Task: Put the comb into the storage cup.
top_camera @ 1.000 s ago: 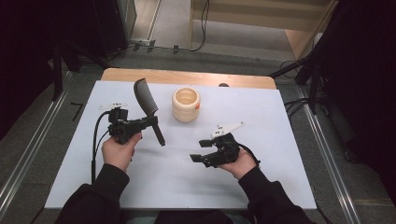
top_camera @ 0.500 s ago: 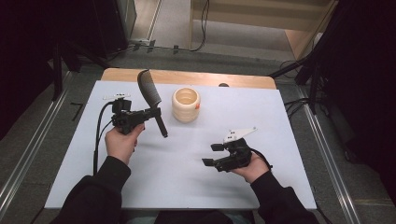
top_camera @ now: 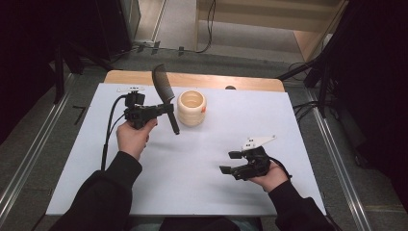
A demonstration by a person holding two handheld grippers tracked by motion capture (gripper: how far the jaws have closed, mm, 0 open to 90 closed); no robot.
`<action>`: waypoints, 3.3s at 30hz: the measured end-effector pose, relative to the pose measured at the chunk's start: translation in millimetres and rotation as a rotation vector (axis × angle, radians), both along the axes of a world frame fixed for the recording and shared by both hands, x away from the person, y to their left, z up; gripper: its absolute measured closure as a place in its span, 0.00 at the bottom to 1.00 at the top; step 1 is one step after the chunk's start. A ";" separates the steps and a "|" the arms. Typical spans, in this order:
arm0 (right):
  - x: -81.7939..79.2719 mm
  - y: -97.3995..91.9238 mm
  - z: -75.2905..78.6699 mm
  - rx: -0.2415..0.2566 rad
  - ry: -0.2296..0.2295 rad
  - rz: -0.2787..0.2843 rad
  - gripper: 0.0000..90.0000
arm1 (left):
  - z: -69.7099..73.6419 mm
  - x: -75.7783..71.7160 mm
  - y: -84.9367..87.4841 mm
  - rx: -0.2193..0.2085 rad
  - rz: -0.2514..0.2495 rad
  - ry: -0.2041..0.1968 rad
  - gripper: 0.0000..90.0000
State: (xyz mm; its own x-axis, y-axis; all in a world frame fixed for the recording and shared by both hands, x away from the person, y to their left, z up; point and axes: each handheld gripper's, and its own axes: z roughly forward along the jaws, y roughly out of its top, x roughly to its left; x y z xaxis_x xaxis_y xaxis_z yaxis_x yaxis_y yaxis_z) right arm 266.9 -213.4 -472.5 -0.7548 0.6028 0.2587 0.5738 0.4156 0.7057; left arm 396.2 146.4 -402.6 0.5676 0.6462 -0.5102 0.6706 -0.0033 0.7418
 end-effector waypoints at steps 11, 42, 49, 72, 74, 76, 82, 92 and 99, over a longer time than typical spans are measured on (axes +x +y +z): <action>-9.7 -17.7 -6.0 -0.004 0.023 -0.034 0.30 | 19.8 18.0 -12.9 0.020 -0.011 -0.033 0.81; -24.7 -43.3 -3.9 0.033 0.013 -0.081 0.30 | 17.8 73.2 -60.7 0.079 0.032 -0.153 0.81; -23.6 -42.0 -4.5 0.034 0.012 -0.071 0.30 | 2.0 74.9 -65.4 0.098 0.032 -0.139 0.81; -20.1 -41.3 -6.3 0.030 0.015 -0.061 0.30 | -34.4 67.6 -69.4 0.142 0.005 -0.122 0.81; -19.6 -41.3 -6.7 0.031 0.017 -0.061 0.30 | -34.2 67.5 -69.1 0.151 0.004 -0.126 0.80; -19.5 -41.6 -6.7 0.032 0.017 -0.064 0.30 | -33.0 66.7 -68.4 0.162 0.009 -0.138 0.78; -20.9 -41.1 -6.1 0.030 0.020 -0.061 0.30 | -26.2 62.0 -65.0 0.170 0.010 -0.157 0.64; -22.4 -39.4 -5.7 0.028 0.029 -0.063 0.29 | -20.0 57.6 -44.2 0.138 0.000 -0.038 0.49; -21.3 -39.9 -5.7 0.029 0.033 -0.066 0.29 | -20.4 47.3 -28.7 0.090 -0.004 0.001 0.48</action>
State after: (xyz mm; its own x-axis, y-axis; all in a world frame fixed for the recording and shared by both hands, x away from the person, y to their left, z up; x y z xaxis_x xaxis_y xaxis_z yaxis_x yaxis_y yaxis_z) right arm 245.6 -253.3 -478.2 -0.7044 0.6430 0.3007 0.6224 0.3557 0.6972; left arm 443.5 117.7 -423.0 0.5702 0.6871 -0.4504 0.6708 -0.0728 0.7381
